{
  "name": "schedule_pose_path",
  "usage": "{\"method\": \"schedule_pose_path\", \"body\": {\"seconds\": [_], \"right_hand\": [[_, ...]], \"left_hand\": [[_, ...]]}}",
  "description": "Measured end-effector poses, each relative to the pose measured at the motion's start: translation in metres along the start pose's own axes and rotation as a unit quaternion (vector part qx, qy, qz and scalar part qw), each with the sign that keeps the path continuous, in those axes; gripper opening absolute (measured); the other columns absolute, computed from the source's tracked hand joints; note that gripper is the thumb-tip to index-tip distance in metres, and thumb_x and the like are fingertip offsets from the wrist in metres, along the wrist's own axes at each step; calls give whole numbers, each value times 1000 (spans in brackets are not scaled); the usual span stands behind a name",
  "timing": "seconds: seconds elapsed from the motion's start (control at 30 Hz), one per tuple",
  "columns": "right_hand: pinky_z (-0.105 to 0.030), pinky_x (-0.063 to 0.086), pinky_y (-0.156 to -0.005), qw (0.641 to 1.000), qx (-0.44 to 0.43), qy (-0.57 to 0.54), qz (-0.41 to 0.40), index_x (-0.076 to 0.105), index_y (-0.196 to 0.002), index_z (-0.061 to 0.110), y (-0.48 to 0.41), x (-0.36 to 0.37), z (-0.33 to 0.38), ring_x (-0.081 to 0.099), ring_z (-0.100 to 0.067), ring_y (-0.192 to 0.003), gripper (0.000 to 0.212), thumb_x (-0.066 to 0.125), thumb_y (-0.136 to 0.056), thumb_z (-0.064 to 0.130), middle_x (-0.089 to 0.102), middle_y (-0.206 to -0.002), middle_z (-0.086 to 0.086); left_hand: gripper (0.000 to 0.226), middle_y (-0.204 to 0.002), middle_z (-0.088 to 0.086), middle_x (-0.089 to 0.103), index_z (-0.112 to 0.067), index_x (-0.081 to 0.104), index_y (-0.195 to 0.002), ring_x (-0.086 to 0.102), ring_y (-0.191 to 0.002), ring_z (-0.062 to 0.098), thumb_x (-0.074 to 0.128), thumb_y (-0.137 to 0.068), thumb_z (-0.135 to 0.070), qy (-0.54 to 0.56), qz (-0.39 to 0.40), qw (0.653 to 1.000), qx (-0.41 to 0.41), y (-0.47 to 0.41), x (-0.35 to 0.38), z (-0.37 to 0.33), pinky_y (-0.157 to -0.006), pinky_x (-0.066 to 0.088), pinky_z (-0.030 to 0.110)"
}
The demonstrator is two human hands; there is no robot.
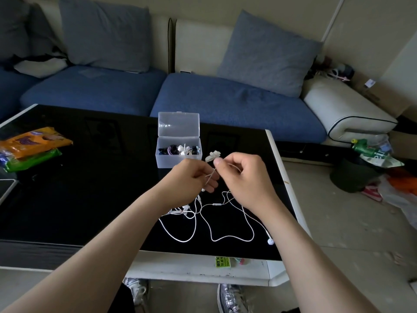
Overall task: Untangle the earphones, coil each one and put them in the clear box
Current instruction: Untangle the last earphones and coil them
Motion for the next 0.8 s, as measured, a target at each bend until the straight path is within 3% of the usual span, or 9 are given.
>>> {"method": "schedule_pose_path", "body": {"seconds": [0.07, 0.17, 0.27, 0.37, 0.47, 0.6, 0.7, 0.8], "right_hand": [[-18, 38, -56, 999, 6, -12, -36, 70, -73, 19, -2, -8, -3, 51, -1, -53, 33, 68, -103, 33, 56, -54, 16], [-12, 36, -55, 997, 24, 9, -73, 66, -77, 20, -2, -15, -9, 54, 1, -55, 32, 65, -105, 35, 57, -55, 23], [-10, 40, -57, 997, 36, 24, -59, 67, -85, 18, -4, -14, -14, 58, 9, -60, 29, 61, -107, 35, 58, -58, 33], [-16, 36, -55, 997, 52, 56, -32, 64, -79, 20, -5, -7, -20, 55, 4, -58, 38, 54, -109, 42, 62, -62, 14], [-16, 37, -51, 992, 95, 78, 8, 63, -78, 22, -3, 3, -25, 57, 0, -58, 43, 47, -111, 42, 63, -68, 6], [-35, 49, -65, 984, 108, 122, 68, 68, -89, 20, -1, 18, -24, 67, -22, -75, 36, 45, -110, 38, 71, -81, -3], [-37, 48, -61, 976, 83, 163, 118, 65, -84, 19, 4, 29, -17, 65, -25, -69, 41, 41, -110, 38, 69, -77, -5], [-42, 42, -54, 973, 75, 147, 163, 66, -82, 8, 9, 39, -14, 56, -21, -57, 41, 45, -106, 33, 60, -65, -4]], "left_hand": [[30, -99, 8, 81, -8, 74, -109, 78, -92, 17, 49, -103, 6, 60, 23, 998, -14, 2, 4, -3, -95, 59, 34], [30, -106, 13, 80, -5, 74, -114, 73, -84, 10, 50, -103, 7, 121, 55, 991, -26, 7, 5, -12, -71, 49, 10], [30, -101, 10, 79, -7, 77, -113, 68, -81, 9, 50, -103, 2, 178, 66, 981, -34, 9, 8, -15, -73, 45, 18], [26, -91, 5, 75, -4, 77, -113, 64, -75, 8, 52, -107, -10, 255, 52, 965, -41, 5, 10, -14, -68, 44, 18], [28, -90, -2, 73, -7, 77, -115, 61, -75, 5, 56, -109, -24, 273, 38, 961, -27, 0, 10, -10, -77, 38, 27], [25, -94, -1, 77, -6, 75, -114, 68, -78, 5, 59, -106, -24, 328, 1, 944, -24, -1, 7, -12, -79, 34, 33], [18, -104, 6, 81, -5, 72, -116, 76, -91, 12, 64, -103, -14, 361, -40, 932, -6, 0, -2, -15, -81, 46, 25], [21, -108, 8, 81, -4, 70, -121, 78, -100, 19, 61, -102, 2, 273, -78, 959, 24, -2, -14, -9, -84, 59, 22]]}}
Point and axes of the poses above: each hand's wrist, its own y-axis away from the middle knuckle, its own x-axis out of the palm, z = x × y, the point moved 8 cm from there along -y, towards the middle knuckle
